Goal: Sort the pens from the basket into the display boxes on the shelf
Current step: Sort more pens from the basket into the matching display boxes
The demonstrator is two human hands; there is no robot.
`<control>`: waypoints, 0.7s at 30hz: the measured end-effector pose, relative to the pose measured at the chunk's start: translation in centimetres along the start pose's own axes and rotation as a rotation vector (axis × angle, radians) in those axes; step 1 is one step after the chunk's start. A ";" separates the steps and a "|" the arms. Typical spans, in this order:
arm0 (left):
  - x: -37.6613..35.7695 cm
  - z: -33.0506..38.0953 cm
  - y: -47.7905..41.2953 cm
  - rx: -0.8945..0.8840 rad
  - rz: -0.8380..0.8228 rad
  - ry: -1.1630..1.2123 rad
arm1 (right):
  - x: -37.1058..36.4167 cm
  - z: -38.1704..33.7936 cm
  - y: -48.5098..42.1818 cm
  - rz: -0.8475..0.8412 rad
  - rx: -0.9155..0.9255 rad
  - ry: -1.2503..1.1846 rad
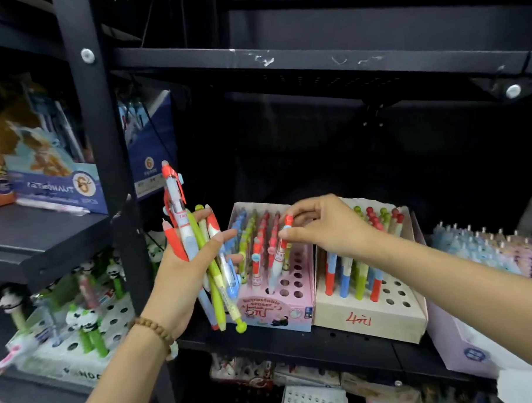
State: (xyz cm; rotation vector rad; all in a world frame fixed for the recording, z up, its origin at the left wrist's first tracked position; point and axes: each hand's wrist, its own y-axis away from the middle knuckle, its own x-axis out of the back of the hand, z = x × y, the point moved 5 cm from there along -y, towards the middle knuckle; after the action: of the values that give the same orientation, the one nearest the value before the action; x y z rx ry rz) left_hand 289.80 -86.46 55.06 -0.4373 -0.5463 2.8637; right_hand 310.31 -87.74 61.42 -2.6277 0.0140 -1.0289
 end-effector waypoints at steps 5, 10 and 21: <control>-0.7 0.3 0.4 0.016 -0.031 0.072 | -2.5 0.3 -0.2 -0.114 -0.013 0.130; -0.9 0.5 0.3 -0.005 -0.070 0.070 | -2.8 0.1 -0.4 -0.025 0.037 0.103; -1.2 -0.1 0.1 0.089 -0.085 0.099 | -3.4 0.3 0.5 -0.031 0.023 0.142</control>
State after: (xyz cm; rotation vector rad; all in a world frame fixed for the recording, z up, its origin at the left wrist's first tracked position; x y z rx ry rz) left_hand 290.95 -86.85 55.25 -0.5245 -0.4084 2.7553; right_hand 308.05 -87.72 58.78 -2.5366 -0.0066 -1.2172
